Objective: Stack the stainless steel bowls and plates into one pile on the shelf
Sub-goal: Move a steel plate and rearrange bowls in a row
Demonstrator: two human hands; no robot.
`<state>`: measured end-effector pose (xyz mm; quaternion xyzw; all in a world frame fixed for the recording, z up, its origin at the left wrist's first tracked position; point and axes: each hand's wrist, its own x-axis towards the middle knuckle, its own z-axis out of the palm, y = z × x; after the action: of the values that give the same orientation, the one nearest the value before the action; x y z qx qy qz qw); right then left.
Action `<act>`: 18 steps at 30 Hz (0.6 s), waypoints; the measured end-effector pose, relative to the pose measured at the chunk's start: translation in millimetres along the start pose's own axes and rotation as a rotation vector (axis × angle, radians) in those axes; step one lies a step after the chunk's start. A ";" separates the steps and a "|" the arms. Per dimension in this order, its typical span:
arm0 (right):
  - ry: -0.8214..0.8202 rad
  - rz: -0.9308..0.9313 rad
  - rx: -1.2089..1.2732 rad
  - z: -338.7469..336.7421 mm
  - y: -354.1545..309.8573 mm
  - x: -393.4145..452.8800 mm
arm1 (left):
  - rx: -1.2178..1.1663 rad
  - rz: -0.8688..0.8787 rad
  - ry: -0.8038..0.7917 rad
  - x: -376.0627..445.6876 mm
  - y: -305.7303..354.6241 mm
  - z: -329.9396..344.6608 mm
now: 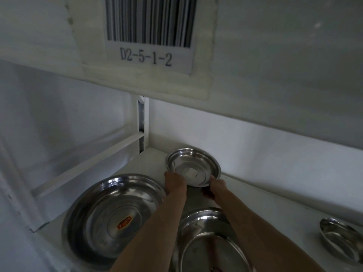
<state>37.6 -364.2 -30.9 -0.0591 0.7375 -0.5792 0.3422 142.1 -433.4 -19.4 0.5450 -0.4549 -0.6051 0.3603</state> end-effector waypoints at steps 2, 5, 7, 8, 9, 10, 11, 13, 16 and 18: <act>0.000 -0.022 0.036 -5.9 -3.8 -5.0 | 0.061 0.053 0.015 -5.1 4.5 0.5; 0.011 -0.062 0.081 -15.4 -13.1 -16.4 | 0.096 0.112 0.047 -16.4 14.1 2.0; 0.022 -0.091 0.082 -22.2 -18.2 -24.3 | 0.111 0.155 0.041 -23.1 18.8 4.2; 0.029 -0.105 0.075 -26.0 -20.1 -28.4 | 0.115 0.176 0.040 -26.4 20.7 6.0; 0.039 -0.112 0.068 -30.2 -22.1 -32.5 | 0.121 0.192 0.042 -30.1 22.6 7.6; 0.048 -0.118 0.064 -34.8 -23.4 -35.6 | 0.128 0.204 0.043 -33.9 24.0 9.4; 0.056 -0.116 0.063 -39.5 -24.9 -39.0 | 0.133 0.214 0.040 -38.4 25.1 11.1; 0.078 -0.111 0.070 -49.3 -25.9 -43.6 | 0.142 0.228 0.020 -47.2 25.6 14.4; 0.104 -0.097 0.090 -65.5 -24.4 -51.0 | 0.142 0.240 -0.021 -62.1 24.4 16.9; 0.115 -0.097 0.113 -76.3 -22.2 -58.6 | 0.144 0.241 -0.035 -71.6 21.9 18.4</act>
<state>31.5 -280.9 21.8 -0.0419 0.7182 -0.6383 0.2739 133.1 -370.9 24.9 0.5000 -0.5656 -0.5328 0.3824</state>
